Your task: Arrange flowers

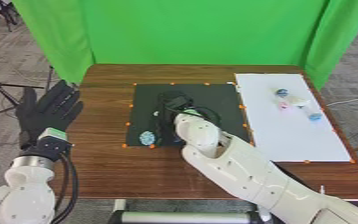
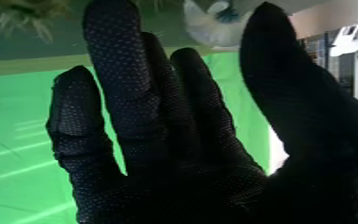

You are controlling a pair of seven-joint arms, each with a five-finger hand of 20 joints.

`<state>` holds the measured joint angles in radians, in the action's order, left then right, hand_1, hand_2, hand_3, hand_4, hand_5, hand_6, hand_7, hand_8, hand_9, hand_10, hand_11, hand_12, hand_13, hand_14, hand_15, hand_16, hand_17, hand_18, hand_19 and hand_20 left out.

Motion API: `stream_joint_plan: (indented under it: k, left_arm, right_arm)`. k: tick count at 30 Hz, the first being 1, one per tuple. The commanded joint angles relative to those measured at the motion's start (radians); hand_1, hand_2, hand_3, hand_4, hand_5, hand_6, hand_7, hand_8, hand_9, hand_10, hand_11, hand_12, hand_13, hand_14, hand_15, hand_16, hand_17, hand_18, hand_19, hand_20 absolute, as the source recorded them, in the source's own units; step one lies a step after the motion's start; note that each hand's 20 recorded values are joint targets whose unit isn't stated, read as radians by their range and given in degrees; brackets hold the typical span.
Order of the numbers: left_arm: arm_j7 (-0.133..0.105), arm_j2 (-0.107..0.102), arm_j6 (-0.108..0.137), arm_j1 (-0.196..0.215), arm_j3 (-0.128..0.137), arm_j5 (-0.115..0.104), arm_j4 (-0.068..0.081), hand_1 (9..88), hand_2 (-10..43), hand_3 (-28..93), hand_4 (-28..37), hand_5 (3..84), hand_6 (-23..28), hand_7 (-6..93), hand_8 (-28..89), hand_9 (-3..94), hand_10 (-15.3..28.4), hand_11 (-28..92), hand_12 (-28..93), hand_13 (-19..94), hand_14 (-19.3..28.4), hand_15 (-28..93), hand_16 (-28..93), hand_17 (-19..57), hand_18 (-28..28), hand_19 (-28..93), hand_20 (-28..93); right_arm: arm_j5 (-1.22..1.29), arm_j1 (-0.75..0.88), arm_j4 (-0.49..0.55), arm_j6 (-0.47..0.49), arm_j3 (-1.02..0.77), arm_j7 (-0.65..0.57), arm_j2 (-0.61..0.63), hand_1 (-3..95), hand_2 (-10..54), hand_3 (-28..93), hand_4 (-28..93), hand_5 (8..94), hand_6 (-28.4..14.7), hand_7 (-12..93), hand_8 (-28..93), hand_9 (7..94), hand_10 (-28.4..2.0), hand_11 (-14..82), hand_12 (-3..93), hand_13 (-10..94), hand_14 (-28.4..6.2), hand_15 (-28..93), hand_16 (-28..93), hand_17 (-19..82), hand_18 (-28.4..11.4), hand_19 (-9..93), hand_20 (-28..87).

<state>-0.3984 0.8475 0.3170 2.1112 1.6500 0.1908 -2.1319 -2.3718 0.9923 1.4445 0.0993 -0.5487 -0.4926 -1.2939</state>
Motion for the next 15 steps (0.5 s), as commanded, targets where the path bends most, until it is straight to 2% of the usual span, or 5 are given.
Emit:
stream_joint_plan:
  k: [1, 4, 7, 11, 15]
  left_arm:
    - [-0.005, 0.01, 0.004, 0.023, 0.014, -0.001, -0.011, 26.1, 14.3, 69, -28.3, 40.0, 7.8, 18.5, -10, 32.2, 13.9, 25, 11, 21, 13.4, 42, -7, -5.9, 13.5, 35, 14]
    - [-0.005, 0.009, 0.004, 0.024, 0.016, -0.002, -0.011, 26.3, 14.2, 69, -28.3, 40.0, 7.8, 18.6, -10, 32.3, 13.9, 26, 11, 21, 13.5, 42, -7, -5.8, 13.4, 35, 14]
    - [-0.005, 0.012, 0.0, 0.023, 0.012, 0.0, -0.011, 26.5, 13.9, 69, -28.3, 40.0, 7.9, 18.8, -10, 32.3, 14.0, 26, 11, 21, 13.5, 43, -7, -5.7, 13.4, 35, 14]
    - [0.002, 0.023, 0.001, 0.026, 0.015, -0.001, -0.013, 26.6, 13.9, 69, -28.3, 40.0, 7.9, 18.8, -10, 32.2, 14.0, 26, 11, 21, 13.6, 43, -7, -5.8, 13.5, 35, 14]
    - [0.003, 0.025, -0.015, 0.038, 0.032, 0.005, -0.016, 26.5, 14.3, 68, -28.3, 40.0, 7.9, 18.6, -10, 32.1, 14.0, 25, 11, 21, 13.5, 42, -8, -5.8, 13.4, 35, 14]
  right_arm:
    - [0.018, 0.001, 0.054, 0.034, -0.039, 0.002, 0.043, 31.5, -9.5, 77, -28, 46.4, -7.9, 13, -13, 57.8, -18.1, 11.7, 9.9, 70, -11.6, 47, 21, 35, -25.4, 84, 31]
    - [0.031, -0.002, 0.056, 0.031, -0.044, -0.009, 0.048, 30.1, -9.5, 77, -28, 45.8, -8.3, 12, -13, 53.0, -19.8, 10.5, 9.8, 67, -12.6, 47, 21, 34, -25.7, 84, 31]
    - [0.047, 0.011, 0.077, 0.074, -0.075, -0.014, 0.048, 30.1, -9.5, 77, -28, 44.8, -8.8, 12, -12, 49.7, -20.7, 10.0, 9.7, 65, -13.2, 48, 20, 33, -26.0, 84, 31]
    - [0.08, 0.056, 0.16, 0.076, -0.153, -0.035, 0.097, 29.7, -9.5, 76, -28, 43.6, -9.0, 11, -12, 47.5, -20.6, 10.2, 9.9, 64, -13.8, 49, 19, 33, -26.0, 84, 31]
    - [0.113, 0.105, 0.249, 0.044, -0.246, -0.056, 0.195, 30.5, -9.5, 76, -28, 43.9, -8.7, 12, -12, 47.6, -20.3, 10.5, 10.2, 63, -13.9, 50, 19, 33, -26.1, 84, 31]
